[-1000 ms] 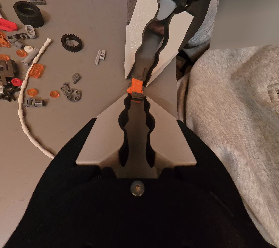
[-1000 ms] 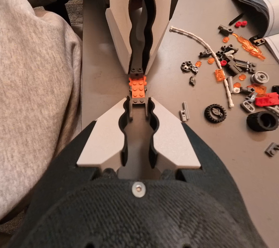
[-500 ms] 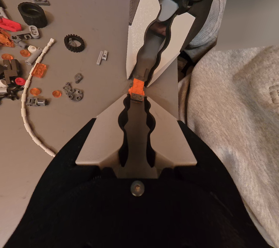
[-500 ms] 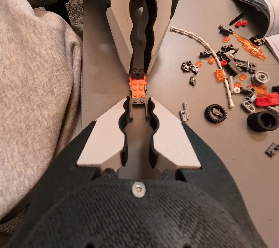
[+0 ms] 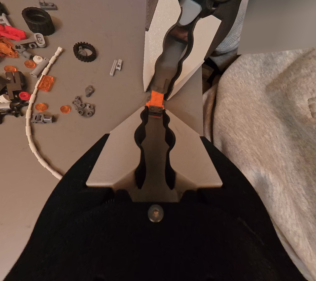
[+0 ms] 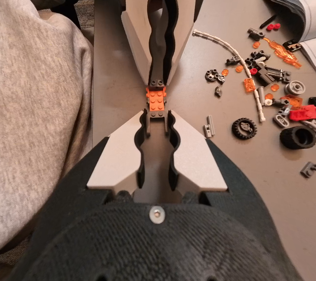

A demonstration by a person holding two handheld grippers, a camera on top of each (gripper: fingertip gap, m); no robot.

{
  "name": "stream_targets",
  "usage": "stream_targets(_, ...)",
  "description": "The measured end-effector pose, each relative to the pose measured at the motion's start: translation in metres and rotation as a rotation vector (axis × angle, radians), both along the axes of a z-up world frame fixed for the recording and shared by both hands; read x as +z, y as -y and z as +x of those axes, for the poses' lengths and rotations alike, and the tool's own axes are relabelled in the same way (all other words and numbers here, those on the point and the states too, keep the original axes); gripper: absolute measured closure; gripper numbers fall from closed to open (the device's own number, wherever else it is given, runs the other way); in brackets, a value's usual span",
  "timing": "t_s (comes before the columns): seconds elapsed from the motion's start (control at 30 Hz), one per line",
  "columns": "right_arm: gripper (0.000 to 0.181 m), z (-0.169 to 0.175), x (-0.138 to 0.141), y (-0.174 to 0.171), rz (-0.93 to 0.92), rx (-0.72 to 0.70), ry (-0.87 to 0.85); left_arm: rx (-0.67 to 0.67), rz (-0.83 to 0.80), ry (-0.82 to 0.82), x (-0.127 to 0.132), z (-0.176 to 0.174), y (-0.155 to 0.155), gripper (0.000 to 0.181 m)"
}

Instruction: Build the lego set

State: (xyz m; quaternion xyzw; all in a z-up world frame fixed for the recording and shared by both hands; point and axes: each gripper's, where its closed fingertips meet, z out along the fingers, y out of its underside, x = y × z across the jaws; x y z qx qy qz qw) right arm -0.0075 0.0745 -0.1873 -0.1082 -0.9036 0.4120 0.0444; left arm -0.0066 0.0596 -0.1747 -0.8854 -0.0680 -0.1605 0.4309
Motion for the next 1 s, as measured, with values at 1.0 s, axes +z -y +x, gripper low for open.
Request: stream_targets(1.0,0.157,-0.0013,-0.0022,0.0019,0.000,0.000,0.001,-0.017,-0.015,-0.010,-0.0021,0.0003,-0.0010,0.166)
